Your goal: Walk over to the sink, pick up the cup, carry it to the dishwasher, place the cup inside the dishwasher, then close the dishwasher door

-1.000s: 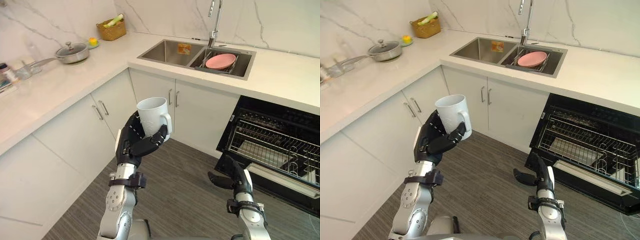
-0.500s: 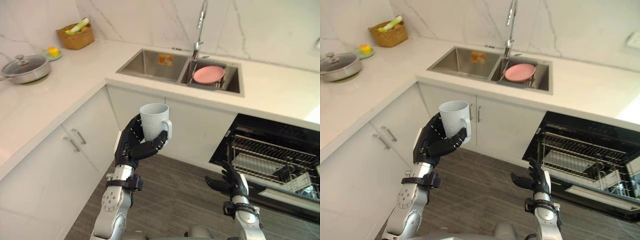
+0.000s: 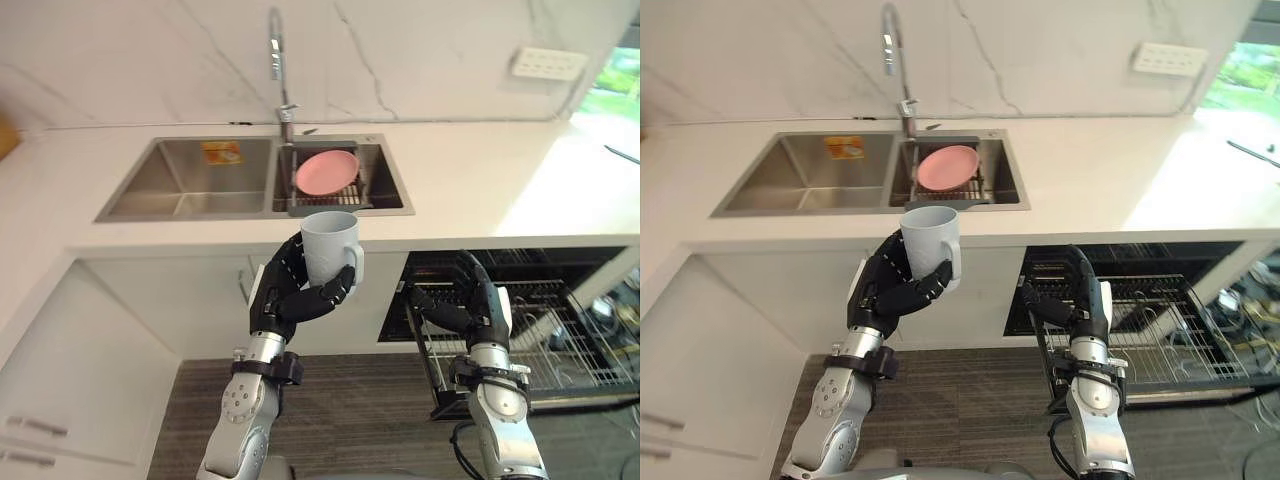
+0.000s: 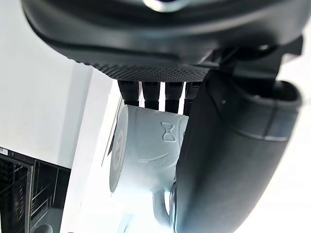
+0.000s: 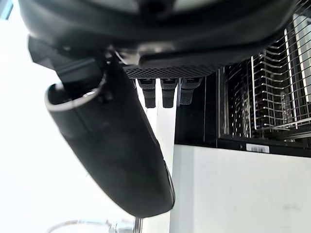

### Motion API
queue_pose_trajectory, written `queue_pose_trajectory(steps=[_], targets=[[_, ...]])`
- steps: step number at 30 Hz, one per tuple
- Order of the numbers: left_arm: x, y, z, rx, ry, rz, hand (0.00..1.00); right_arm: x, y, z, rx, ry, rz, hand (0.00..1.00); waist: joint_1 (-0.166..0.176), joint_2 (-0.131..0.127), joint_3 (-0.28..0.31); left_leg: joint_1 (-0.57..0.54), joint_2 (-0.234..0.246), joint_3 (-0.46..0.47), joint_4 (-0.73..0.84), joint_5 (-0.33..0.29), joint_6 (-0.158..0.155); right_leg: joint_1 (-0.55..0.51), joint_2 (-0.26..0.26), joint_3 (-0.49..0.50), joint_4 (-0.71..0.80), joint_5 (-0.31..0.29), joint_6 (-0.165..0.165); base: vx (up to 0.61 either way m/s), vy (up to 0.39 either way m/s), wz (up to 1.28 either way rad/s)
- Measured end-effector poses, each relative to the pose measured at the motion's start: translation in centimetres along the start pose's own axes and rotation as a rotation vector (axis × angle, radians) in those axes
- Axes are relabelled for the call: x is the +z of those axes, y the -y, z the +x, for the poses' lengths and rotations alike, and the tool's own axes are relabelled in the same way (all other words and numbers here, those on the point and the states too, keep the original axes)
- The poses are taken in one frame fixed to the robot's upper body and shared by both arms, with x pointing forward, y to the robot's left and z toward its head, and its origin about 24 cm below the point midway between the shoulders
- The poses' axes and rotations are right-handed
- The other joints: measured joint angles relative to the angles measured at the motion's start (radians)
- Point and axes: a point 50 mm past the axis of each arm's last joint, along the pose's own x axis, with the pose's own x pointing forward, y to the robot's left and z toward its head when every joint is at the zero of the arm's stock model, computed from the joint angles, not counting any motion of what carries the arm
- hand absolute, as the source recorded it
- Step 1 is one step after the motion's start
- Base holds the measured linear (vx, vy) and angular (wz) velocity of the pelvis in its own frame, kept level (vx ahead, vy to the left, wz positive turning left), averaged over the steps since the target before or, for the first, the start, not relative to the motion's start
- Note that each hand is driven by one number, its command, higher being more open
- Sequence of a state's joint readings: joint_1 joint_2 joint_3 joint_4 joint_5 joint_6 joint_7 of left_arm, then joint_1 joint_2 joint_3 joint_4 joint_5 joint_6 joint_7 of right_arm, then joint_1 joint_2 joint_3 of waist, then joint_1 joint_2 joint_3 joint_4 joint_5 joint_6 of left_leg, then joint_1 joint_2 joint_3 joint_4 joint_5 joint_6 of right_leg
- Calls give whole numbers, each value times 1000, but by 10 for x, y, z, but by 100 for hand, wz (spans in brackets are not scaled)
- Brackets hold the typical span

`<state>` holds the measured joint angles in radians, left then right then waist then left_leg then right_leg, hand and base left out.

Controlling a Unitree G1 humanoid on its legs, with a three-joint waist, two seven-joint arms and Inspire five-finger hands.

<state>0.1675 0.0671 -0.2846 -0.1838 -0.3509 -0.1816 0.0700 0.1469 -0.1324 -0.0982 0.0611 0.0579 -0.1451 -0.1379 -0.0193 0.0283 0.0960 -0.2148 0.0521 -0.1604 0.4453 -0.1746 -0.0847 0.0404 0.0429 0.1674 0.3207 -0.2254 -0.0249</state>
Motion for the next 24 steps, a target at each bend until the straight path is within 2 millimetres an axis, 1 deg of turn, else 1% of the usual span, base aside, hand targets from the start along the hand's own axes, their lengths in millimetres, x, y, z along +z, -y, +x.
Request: queue_pose_trajectory(steps=[1,2,3,4,5,6,7,8,9,10,11,12,13,14,16,17,18,20,21,23,24], targets=[[0,-3,-1,3,-4,13,30,-2,-6,-4,9,-12,19,90,-5,-24,-1,25,-18,45,7,3,39,9,-25,52,7,-29,37,306,360,-98],[1,-3,0,3,-1,17,30,-1,-7,-6,16,-7,24,90,-19,-31,-6,26,-28,58,4,-2,47,6,-38,73,7,-34,42,252,353,-67],[4,-1,2,-7,11,20,30,6,-9,-8,28,22,32,90,-28,-35,-6,25,-42,96,-1,-12,66,-13,-62,117,11,-38,58,177,332,-76],[6,-1,2,-12,19,27,30,14,-15,-8,51,57,46,90,-22,-35,-7,27,-45,149,-2,-21,82,-29,-73,159,10,-36,77,119,270,-90],[6,-1,2,-15,21,29,30,18,-17,-9,61,72,55,90,-23,-34,-7,27,-46,170,-2,-26,88,-38,-80,172,9,-36,86,81,235,-106],[7,1,3,-21,24,30,30,23,-21,-10,71,93,73,90,-24,-35,-7,33,-45,206,-4,-35,101,-51,-89,191,9,-28,102,39,164,-86],[6,3,3,-30,24,40,30,25,-24,-10,78,101,81,90,-23,-35,-7,44,-41,237,-16,-38,105,-60,-97,185,10,-18,119,36,199,-107],[7,3,3,-32,27,53,30,26,-27,-9,90,107,84,90,-23,-39,-5,69,-38,277,-41,-37,107,-75,-108,145,10,-4,140,15,141,-91],[7,3,3,-32,28,57,30,27,-28,-9,97,111,86,90,-23,-40,-4,81,-37,299,-54,-36,110,-81,-117,114,10,1,142,2,138,-110],[8,1,4,-24,32,63,30,30,-31,-7,108,123,89,90,-24,-40,-4,109,-38,347,-91,-30,119,-97,-139,15,3,12,137,-22,70,-90],[9,0,4,-17,36,64,30,31,-32,-6,111,127,90,90,-23,-40,-4,120,-36,368,-106,-27,124,-102,-148,-28,-4,18,132,-37,57,-99],[11,-2,5,4,46,65,30,33,-34,-5,119,135,92,90,-24,-39,-5,133,-31,398,-124,-24,127,-105,-156,-94,-24,31,123,-48,21,-80],[13,-6,5,27,58,67,30,35,-36,-4,126,143,95,90,-24,-36,-7,139,-24,420,-136,-22,127,-104,-161,-146,-43,47,119,-48,-6,-90],[17,-11,8,59,81,73,30,38,-40,-1,138,159,99,90,-31,-31,-9,139,-5,448,-145,-18,122,-106,-155,-199,-78,82,106,-31,-26,-71],[23,-13,9,82,108,73,30,41,-39,1,136,175,120,90,-39,-31,-9,138,13,462,-133,-17,121,-95,-137,-196,-117,109,95,4,-43,-40],[25,-14,9,89,118,71,30,41,-39,0,137,174,127,90,-49,-31,-8,140,24,458,-120,-23,121,-79,-129,-198,-136,118,91,10,-47,-14],[26,-14,10,90,124,70,30,41,-39,0,137,174,131,90,-51,-30,-8,140,31,459,-110,-29,119,-72,-126,-197,-142,120,90,0,-33,-8],[27,-12,10,94,138,58,30,41,-38,0,137,177,137,90,-51,-21,-3,140,63,459,-63,-55,99,-44,-104,-196,-165,126,87,-13,-36,-12],[28,-12,11,103,145,47,30,42,-38,-1,143,180,163,90,-51,-10,4,144,88,462,-34,-72,81,-28,-82,-193,-175,126,82,-31,-78,-15],[30,-16,11,124,157,45,30,47,-38,-2,159,199,184,90,-48,10,16,152,118,467,3,-86,62,-10,-63,-175,-183,118,57,-29,-60,-27],[32,-18,11,137,167,49,30,52,-38,-3,169,219,209,90,-47,26,25,149,131,455,30,-87,60,-3,-49,-160,-191,122,49,-12,-47,-42]])
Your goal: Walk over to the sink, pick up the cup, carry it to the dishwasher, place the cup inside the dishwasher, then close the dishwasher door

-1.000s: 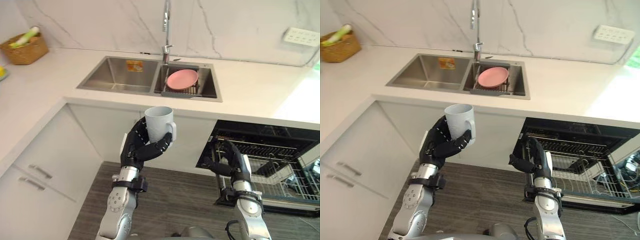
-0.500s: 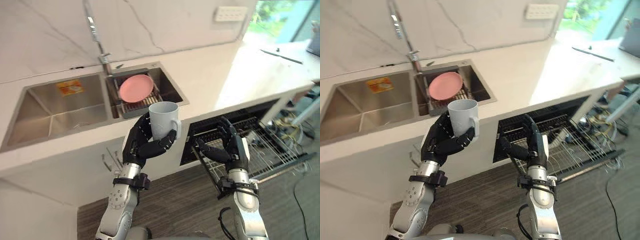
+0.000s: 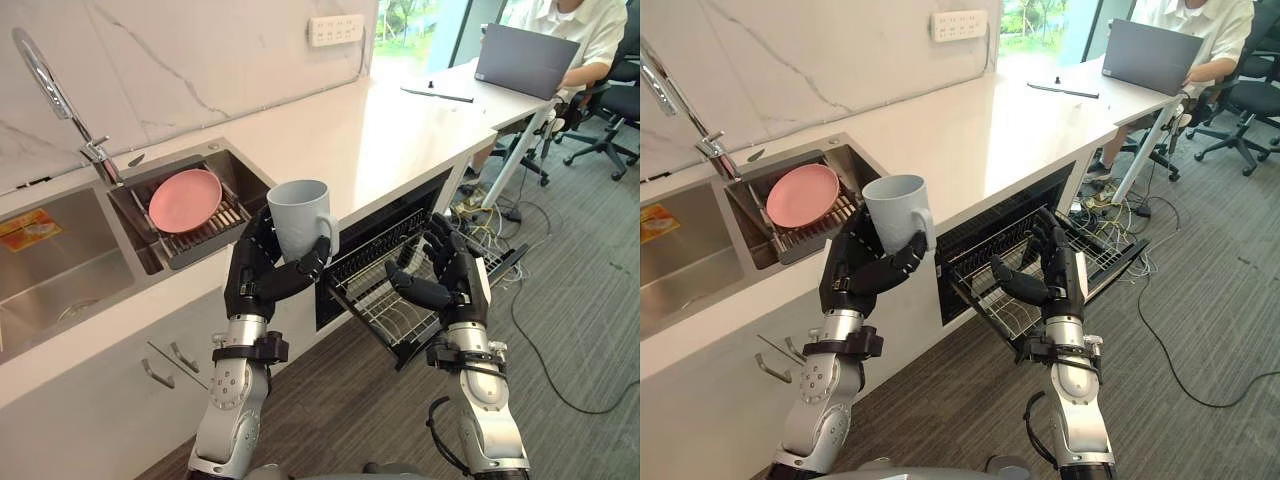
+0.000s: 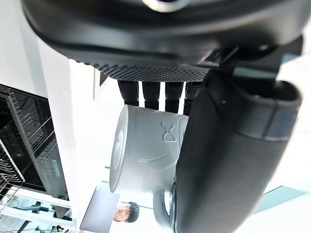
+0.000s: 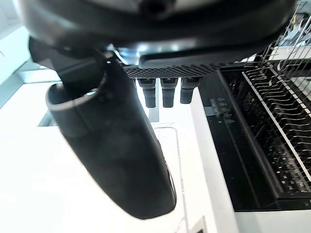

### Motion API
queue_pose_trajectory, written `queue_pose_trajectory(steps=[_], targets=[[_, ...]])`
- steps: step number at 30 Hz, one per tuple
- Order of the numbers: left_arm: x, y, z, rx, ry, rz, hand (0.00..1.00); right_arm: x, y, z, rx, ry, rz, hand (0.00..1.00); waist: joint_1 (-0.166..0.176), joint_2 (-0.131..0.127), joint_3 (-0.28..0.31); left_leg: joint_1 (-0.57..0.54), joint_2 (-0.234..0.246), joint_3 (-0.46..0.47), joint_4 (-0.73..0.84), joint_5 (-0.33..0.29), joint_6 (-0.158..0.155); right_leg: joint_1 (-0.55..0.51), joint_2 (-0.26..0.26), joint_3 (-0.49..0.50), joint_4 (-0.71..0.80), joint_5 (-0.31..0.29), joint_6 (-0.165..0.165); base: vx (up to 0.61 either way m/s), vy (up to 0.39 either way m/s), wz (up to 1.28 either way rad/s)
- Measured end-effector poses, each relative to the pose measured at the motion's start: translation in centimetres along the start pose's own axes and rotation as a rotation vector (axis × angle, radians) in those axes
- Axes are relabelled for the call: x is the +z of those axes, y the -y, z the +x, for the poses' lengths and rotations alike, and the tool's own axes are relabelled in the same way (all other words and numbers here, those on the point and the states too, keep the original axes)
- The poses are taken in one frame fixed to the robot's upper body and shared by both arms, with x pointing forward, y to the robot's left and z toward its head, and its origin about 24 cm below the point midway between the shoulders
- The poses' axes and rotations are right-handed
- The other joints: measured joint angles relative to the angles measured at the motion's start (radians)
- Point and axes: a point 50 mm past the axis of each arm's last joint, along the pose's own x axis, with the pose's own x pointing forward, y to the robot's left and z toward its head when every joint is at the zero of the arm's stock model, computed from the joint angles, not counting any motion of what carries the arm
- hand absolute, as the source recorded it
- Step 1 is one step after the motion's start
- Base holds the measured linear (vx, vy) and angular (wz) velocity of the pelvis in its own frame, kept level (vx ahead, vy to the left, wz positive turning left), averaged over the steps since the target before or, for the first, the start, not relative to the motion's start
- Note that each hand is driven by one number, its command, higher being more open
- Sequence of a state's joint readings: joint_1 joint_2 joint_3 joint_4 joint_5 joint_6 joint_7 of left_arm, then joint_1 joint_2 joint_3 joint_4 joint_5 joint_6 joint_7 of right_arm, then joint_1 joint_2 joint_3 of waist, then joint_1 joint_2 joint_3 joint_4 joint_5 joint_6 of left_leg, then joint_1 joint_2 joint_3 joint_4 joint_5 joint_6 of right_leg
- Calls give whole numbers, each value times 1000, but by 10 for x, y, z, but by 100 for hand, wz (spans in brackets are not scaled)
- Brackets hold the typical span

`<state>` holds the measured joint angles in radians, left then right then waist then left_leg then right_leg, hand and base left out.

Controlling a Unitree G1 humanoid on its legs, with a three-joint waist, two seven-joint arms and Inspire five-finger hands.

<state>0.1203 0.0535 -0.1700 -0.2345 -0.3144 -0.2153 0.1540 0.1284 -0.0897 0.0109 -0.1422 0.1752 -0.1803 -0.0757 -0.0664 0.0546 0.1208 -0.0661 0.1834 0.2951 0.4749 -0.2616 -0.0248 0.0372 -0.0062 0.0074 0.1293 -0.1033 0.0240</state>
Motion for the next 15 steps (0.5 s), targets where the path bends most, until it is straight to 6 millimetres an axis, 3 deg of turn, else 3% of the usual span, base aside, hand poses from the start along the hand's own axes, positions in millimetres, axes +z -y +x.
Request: queue_pose_trajectory(steps=[1,3,4,5,6,7,10,15], targets=[[1,-3,1,15,7,3,30,5,0,1,10,20,3,90,0,14,5,-10,5,-38,31,6,-11,5,10,20,-10,4,-7,5,-52,-42],[3,-7,1,34,15,8,30,10,-1,2,21,38,35,90,5,2,13,-43,-20,-109,89,10,-60,14,3,64,-11,10,-22,51,-4,-55],[2,-6,1,37,16,2,30,13,2,3,18,58,56,90,16,2,12,-38,-71,-199,7,-5,-58,10,-12,97,-5,10,-21,58,30,-68],[3,-5,1,37,19,-1,30,15,2,3,17,68,68,90,17,7,9,-38,-92,-239,-46,-2,-59,4,-15,109,-4,10,-20,46,64,-79],[3,-3,2,36,25,-8,30,17,4,4,21,81,87,90,20,25,-2,-30,-111,-285,-136,62,-57,-14,-11,133,6,9,-8,89,99,-75],[4,-3,4,35,31,-7,30,16,2,4,29,75,108,90,21,32,-10,9,-117,-264,-182,117,-14,-14,-12,157,18,16,15,108,98,-66],[12,4,19,-7,81,5,30,19,-3,4,71,85,163,90,14,12,-10,32,-132,-235,-222,129,1,-23,-27,178,17,21,28,107,79,-31],[20,6,29,-42,121,44,30,26,-15,8,155,114,221,90,12,5,-15,105,-142,-184,-304,146,8,-11,-28,216,4,25,34,47,31,-31]])
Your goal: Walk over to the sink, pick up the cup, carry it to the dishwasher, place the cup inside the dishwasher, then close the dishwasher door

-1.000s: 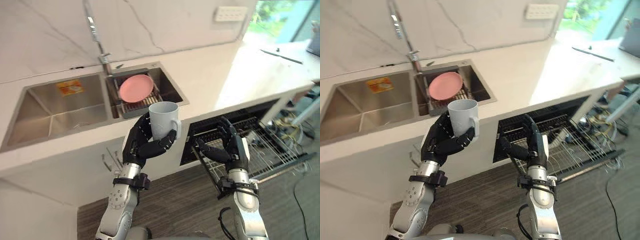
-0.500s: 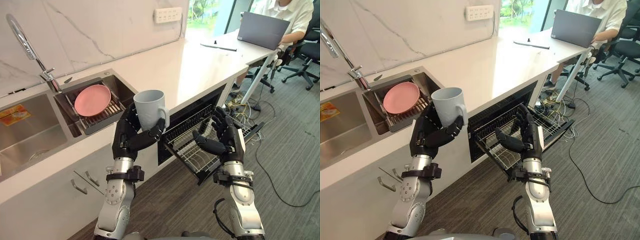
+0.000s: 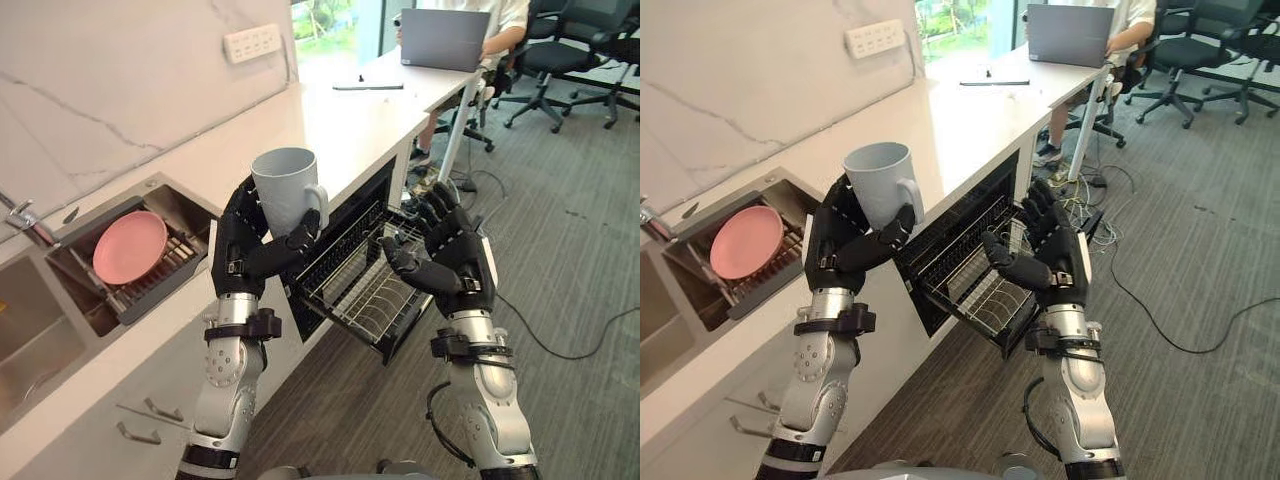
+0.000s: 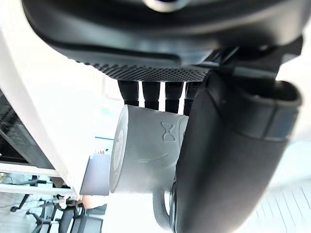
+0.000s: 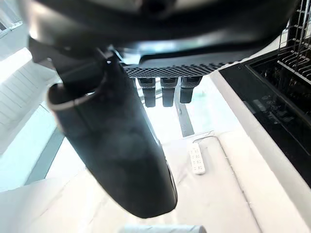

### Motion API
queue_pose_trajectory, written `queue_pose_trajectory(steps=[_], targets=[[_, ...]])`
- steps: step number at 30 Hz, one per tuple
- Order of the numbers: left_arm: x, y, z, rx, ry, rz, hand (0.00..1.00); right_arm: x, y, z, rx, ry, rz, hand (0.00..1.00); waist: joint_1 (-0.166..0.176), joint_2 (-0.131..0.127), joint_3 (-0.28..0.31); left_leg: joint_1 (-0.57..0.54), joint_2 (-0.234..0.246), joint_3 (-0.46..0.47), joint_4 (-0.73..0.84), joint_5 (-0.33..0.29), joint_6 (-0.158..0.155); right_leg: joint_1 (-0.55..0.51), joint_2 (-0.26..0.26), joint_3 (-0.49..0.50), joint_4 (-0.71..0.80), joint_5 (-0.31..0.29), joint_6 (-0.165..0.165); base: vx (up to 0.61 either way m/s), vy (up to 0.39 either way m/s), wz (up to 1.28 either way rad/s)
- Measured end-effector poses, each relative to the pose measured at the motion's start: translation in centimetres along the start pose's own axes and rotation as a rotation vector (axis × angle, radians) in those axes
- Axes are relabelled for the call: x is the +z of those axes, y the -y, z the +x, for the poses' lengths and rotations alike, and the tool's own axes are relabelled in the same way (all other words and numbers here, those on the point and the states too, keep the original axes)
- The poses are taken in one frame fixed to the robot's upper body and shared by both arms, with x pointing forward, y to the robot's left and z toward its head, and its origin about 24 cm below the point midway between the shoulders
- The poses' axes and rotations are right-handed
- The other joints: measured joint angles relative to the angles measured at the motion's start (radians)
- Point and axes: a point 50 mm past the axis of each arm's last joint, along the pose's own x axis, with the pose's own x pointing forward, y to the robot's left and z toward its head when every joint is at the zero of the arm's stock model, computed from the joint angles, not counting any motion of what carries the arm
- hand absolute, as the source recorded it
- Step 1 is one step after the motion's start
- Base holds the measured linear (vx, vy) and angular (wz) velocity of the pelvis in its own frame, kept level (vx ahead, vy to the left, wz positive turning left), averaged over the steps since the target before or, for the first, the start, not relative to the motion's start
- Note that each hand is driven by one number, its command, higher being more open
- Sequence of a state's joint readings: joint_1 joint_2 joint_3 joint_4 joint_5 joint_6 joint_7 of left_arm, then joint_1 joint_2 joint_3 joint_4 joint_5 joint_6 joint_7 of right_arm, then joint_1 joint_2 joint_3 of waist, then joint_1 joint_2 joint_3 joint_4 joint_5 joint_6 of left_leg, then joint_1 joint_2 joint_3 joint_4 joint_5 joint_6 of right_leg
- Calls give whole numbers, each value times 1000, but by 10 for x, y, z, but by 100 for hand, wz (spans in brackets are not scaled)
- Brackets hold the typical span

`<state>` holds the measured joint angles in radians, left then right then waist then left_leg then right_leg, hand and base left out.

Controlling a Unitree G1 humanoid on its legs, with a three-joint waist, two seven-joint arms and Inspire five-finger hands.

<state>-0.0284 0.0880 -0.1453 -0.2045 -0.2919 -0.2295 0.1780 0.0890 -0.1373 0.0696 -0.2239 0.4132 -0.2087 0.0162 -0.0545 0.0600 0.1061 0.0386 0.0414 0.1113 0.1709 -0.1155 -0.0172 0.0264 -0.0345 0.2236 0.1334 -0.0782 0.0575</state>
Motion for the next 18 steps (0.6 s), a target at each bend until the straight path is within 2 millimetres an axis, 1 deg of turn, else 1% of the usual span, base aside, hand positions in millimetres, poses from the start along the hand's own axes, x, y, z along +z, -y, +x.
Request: queue_pose_trajectory(steps=[3,4,6,11,14,18], targets=[[-3,-2,7,-2,-2,23,30,3,-6,2,44,13,34,90,-2,-8,-6,7,-3,27,-29,12,2,-10,-2,26,-18,10,13,11,19,-26],[-6,-2,8,4,-15,32,30,2,-7,2,56,10,39,90,-6,-11,-7,7,-5,33,-31,12,2,-12,-2,32,-19,12,16,6,26,-13],[-12,-4,7,10,-38,45,30,2,-8,2,68,7,47,90,-16,-17,-11,8,-7,36,-33,12,3,-12,-4,36,-24,16,20,-5,23,-9],[-23,-6,5,19,-84,57,30,1,-15,2,93,4,90,90,-16,-33,-21,-2,-9,40,-34,13,5,-11,-9,44,-64,42,22,-20,15,-5],[-27,0,4,-5,-101,55,30,-1,-22,1,123,-7,104,90,-15,-36,-24,-8,-11,40,-33,15,7,-11,-12,44,-77,51,24,0,0,0],[-31,14,7,-63,-111,74,30,-3,-30,2,154,-12,118,90,-16,-36,-29,-21,-15,35,-31,18,12,-13,-18,41,-91,60,26,-9,6,3]])
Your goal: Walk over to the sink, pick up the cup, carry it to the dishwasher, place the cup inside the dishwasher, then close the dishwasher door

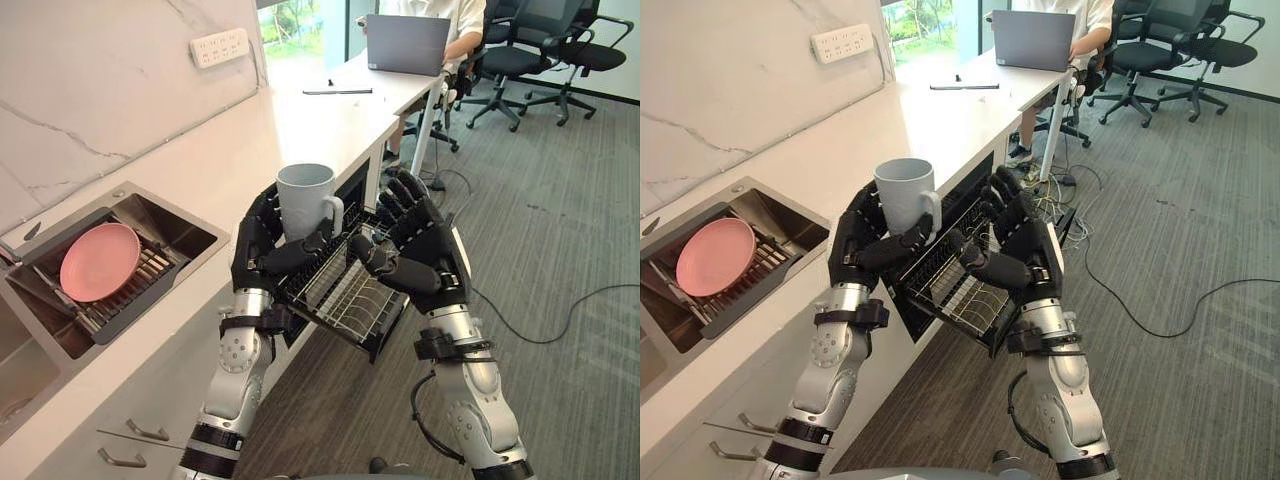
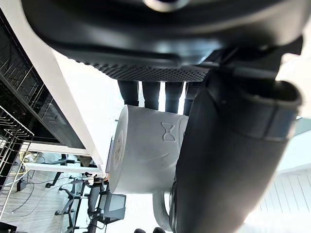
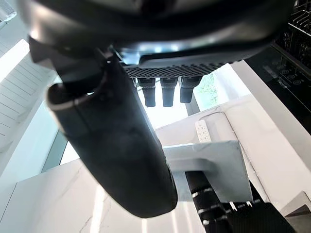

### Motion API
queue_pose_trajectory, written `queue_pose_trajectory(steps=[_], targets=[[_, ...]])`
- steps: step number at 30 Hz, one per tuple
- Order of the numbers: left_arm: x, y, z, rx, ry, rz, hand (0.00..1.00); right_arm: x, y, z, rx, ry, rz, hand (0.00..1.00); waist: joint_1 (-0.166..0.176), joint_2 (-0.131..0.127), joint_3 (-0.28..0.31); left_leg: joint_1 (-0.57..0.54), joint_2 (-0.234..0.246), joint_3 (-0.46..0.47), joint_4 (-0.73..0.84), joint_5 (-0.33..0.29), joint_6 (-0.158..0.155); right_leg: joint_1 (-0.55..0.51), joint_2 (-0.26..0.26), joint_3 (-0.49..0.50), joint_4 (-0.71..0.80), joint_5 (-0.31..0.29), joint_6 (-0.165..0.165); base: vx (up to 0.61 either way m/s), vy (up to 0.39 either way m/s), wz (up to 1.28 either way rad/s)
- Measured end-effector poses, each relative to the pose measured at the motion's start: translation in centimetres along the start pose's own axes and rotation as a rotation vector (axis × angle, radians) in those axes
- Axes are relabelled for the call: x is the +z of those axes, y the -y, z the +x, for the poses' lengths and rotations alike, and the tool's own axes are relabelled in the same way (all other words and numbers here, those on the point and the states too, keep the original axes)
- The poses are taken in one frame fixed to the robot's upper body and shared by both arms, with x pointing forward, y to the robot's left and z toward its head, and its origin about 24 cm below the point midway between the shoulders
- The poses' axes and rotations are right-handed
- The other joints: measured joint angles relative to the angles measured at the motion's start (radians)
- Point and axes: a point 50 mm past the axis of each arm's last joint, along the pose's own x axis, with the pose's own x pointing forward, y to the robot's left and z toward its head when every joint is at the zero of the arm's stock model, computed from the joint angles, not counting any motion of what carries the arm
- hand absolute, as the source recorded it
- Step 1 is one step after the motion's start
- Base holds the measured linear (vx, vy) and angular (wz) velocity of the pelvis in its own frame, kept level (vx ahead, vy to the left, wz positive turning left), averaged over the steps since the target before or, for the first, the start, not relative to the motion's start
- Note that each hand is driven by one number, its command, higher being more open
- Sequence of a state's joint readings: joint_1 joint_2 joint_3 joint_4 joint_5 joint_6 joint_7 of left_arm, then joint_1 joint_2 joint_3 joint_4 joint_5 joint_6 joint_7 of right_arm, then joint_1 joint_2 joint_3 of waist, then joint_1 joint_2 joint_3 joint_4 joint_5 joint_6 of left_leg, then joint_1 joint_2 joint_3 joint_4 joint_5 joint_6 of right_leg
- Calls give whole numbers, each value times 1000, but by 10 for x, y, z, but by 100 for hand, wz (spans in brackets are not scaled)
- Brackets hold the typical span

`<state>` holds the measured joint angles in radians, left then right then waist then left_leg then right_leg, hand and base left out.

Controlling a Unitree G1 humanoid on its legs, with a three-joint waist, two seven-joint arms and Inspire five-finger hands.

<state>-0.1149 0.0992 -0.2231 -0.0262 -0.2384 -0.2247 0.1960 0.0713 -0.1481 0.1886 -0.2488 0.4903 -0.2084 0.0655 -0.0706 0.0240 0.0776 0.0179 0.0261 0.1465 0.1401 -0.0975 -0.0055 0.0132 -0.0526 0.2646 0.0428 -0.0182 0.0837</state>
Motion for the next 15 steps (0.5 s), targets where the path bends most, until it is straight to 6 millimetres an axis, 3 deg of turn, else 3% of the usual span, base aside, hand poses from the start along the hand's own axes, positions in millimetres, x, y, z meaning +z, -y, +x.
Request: queue_pose_trajectory(steps=[8,15], targets=[[-2,32,-1,-145,-8,-23,30,1,-5,8,2,16,2,90,2,-2,-10,-22,-14,-17,-1,11,11,0,-19,-19,-27,16,9,-15,7,7],[-4,45,-5,-207,-22,-33,30,-3,-2,12,-41,1,-3,90,1,-16,-22,-26,-24,-31,-18,27,16,-4,-27,-34,-29,17,10,-25,-9,6]])
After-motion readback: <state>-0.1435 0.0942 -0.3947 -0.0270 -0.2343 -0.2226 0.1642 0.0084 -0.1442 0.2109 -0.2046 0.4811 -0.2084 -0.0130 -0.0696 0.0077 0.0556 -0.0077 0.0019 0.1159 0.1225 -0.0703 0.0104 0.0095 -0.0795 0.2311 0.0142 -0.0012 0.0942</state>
